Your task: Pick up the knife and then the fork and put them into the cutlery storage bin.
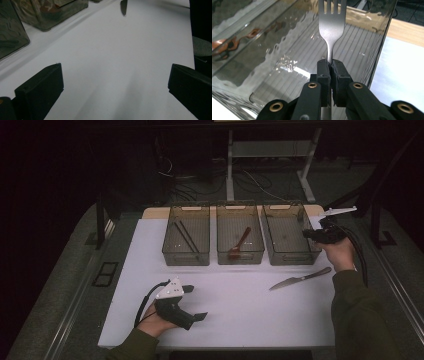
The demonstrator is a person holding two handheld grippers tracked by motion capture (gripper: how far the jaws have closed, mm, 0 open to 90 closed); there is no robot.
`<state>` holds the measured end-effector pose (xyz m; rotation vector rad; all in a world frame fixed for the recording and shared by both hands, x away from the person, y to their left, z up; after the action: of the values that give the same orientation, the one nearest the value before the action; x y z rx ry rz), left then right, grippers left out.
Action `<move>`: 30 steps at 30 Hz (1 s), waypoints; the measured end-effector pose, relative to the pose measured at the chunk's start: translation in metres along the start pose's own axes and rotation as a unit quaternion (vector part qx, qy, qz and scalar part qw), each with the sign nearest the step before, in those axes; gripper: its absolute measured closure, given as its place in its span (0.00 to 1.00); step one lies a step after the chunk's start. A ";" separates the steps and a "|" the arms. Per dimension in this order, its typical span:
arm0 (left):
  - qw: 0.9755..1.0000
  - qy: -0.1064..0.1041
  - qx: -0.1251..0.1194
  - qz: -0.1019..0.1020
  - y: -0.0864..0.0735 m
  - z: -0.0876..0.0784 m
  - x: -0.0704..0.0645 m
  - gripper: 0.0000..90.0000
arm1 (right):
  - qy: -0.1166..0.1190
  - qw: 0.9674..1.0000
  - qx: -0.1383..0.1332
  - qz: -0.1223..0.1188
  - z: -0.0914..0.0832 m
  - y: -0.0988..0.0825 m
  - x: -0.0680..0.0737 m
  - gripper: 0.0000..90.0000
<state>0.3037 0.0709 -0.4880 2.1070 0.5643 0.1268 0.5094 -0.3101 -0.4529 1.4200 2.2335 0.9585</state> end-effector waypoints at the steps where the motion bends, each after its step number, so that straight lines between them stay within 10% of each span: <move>1: 1.000 0.000 0.000 0.000 0.000 0.000 0.000 0.00 | -0.001 1.000 0.002 0.000 0.001 -0.001 0.000 0.95; 13: 1.000 -0.001 0.000 0.000 0.000 0.000 -0.001 0.00 | -0.004 1.000 0.025 -0.010 0.014 -0.003 0.004 0.93; 19: 1.000 -0.001 -0.001 0.001 0.000 0.000 0.000 0.00 | -0.001 1.000 0.017 -0.005 0.014 -0.001 0.006 0.77; 30: 1.000 0.000 0.000 0.003 0.001 0.000 -0.001 0.00 | 0.018 0.999 -0.040 -0.011 -0.030 0.003 0.023 0.54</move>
<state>0.3028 0.0704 -0.4870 2.1093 0.5576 0.1296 0.4826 -0.2996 -0.4274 1.3517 2.2048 1.0639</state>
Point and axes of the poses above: each handheld gripper's, and its own axes: z roughly forward along the jaws, y roughly out of its top, x roughly to its left, the point moved 10 cm from there along z, roughly forward along the jaws, and after that the axes turned 4 degrees about x, right-handed, at the moved point
